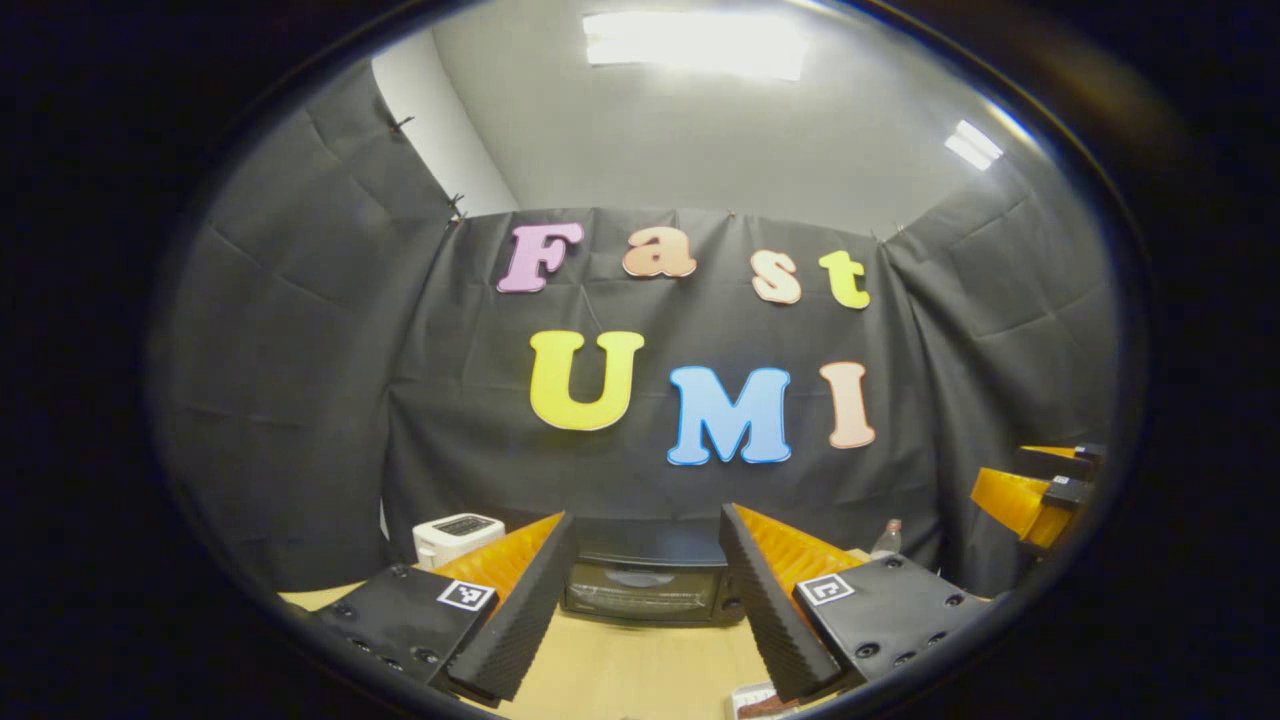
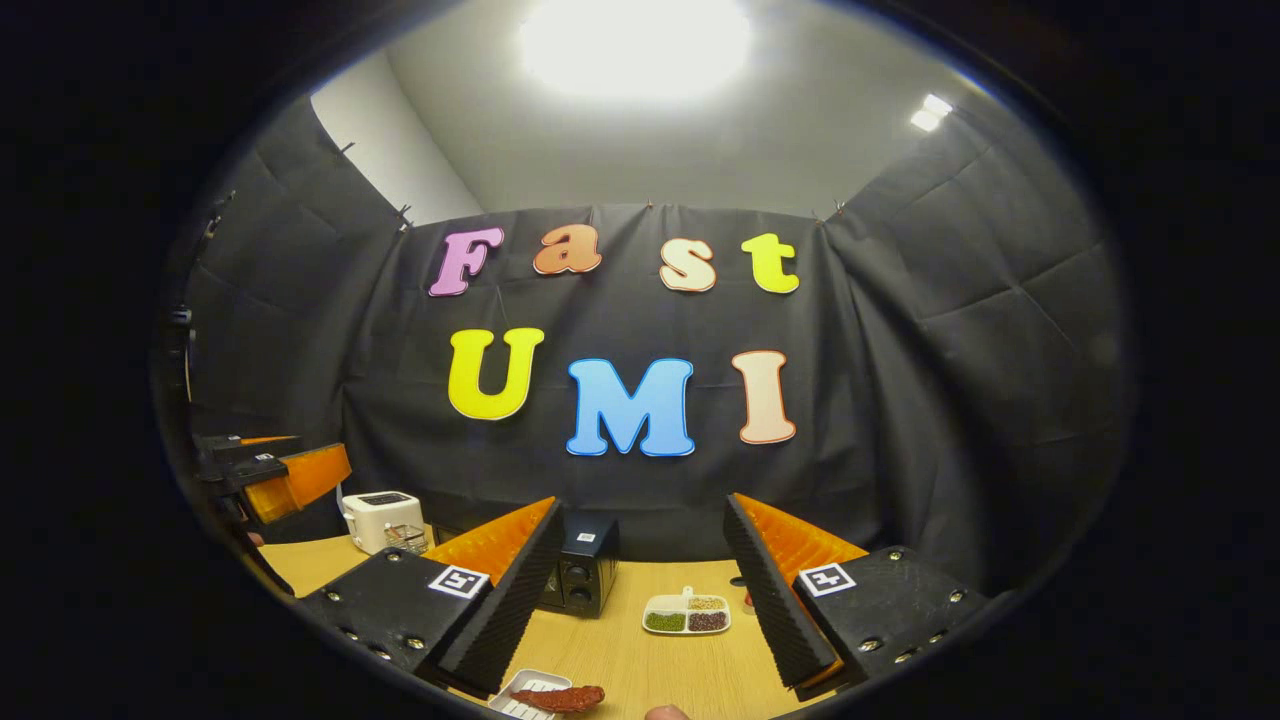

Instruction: Open the electric oven with the left hand, put the food in, and close the electric oven.

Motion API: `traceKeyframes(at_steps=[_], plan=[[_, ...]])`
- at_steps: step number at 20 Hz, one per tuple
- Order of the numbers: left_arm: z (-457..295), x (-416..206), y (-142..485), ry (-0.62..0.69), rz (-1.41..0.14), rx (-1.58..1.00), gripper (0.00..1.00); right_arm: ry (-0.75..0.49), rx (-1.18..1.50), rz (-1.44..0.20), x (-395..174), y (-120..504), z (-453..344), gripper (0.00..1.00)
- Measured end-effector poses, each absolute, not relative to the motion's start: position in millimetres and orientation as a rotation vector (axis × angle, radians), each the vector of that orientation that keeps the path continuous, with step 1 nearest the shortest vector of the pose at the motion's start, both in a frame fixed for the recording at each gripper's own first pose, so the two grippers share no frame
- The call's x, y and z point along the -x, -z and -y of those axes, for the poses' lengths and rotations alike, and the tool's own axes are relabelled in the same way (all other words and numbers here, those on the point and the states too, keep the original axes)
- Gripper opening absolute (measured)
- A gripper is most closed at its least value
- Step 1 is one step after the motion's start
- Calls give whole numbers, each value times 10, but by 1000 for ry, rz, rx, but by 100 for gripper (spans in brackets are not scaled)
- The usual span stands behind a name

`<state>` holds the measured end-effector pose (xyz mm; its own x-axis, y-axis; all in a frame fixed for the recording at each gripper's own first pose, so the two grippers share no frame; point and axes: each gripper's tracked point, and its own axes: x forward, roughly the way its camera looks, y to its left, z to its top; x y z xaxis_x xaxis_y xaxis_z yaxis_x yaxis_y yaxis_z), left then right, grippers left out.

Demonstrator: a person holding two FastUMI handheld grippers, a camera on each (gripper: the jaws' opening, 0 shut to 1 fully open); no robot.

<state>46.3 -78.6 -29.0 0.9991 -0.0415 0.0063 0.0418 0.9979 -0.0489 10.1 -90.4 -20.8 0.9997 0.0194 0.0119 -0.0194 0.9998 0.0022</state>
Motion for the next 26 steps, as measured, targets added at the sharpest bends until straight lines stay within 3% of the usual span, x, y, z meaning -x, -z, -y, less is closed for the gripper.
traceKeyframes(at_steps=[5, 6, 11, 12, 18, 19, 21, 23, 25, 26], plan=[[677, -915, 280, 7, 47, 15, 98, -11, 10, 6, -182, 261, 1038, 97], [675, -1020, 330, 15, 45, 3, 94, -1, 18, 5, -211, 294, 1059, 97], [688, -1679, 619, 79, 14, 12, 94, 86, 16, -20, -331, 374, 1104, 97], [693, -1807, 703, 91, 4, 21, 98, 103, 28, -25, -347, 402, 1114, 97], [782, -2414, 1244, 157, -60, 11, 94, 167, 86, -67, -418, 490, 1088, 96], [795, -2506, 1355, 166, -76, 12, 98, 176, 92, -70, -431, 490, 1080, 97], [824, -2666, 1600, 182, -110, 19, 90, 196, 98, -81, -457, 517, 1083, 96], [850, -2855, 1851, 194, -149, 20, 90, 213, 102, -92, -467, 541, 1067, 97], [879, -3051, 2065, 198, -177, 4, 99, 237, 115, -89, -475, 515, 1084, 96], [891, -3141, 2167, 201, -191, -5, 94, 246, 122, -92, -462, 532, 1080, 96]])
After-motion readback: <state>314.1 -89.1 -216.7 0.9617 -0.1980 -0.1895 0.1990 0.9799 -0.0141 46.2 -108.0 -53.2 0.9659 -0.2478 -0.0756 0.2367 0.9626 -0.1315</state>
